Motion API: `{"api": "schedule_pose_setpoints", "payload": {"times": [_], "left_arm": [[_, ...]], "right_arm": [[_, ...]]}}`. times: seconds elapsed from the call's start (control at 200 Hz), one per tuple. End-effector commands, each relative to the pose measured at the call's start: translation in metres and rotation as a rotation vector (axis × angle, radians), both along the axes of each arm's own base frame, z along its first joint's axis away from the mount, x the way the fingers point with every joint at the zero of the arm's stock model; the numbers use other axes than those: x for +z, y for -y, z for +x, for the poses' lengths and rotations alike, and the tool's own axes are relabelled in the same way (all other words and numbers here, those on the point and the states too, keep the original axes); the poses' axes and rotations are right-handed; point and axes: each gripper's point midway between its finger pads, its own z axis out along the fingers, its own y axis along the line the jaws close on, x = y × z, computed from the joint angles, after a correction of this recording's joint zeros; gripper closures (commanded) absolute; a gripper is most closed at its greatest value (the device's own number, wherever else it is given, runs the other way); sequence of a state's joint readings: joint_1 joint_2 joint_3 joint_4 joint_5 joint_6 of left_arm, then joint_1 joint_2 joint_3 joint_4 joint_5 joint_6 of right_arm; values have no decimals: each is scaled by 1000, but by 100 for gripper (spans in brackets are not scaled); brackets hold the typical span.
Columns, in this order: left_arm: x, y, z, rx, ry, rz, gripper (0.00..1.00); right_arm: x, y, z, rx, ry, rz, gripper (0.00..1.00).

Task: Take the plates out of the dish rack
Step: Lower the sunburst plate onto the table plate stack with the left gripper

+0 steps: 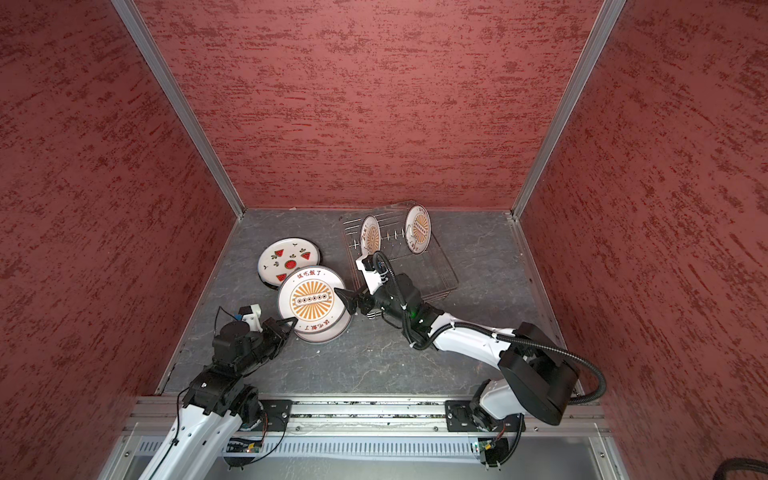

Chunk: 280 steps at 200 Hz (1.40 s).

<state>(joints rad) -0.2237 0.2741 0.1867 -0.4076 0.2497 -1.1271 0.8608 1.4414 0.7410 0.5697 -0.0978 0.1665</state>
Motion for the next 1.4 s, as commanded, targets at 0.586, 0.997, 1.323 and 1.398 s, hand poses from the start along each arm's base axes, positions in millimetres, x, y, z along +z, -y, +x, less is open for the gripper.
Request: {"api": "schedule_pose_setpoints", "payload": {"times": [0.586, 0.997, 1.323, 1.398], "left_arm": [[-31, -2, 4, 74, -221, -57, 100], [-36, 3, 2, 79, -252, -33, 99], [-38, 2, 2, 98, -273, 15, 81], [-38, 1, 1, 104, -270, 29, 75]], "right_arm": [[-22, -24, 18, -43, -10, -112, 1], [-28, -23, 25, -80, -20, -140, 1], [-30, -23, 27, -89, -23, -151, 1], [-30, -23, 27, -94, -23, -154, 1]]}}
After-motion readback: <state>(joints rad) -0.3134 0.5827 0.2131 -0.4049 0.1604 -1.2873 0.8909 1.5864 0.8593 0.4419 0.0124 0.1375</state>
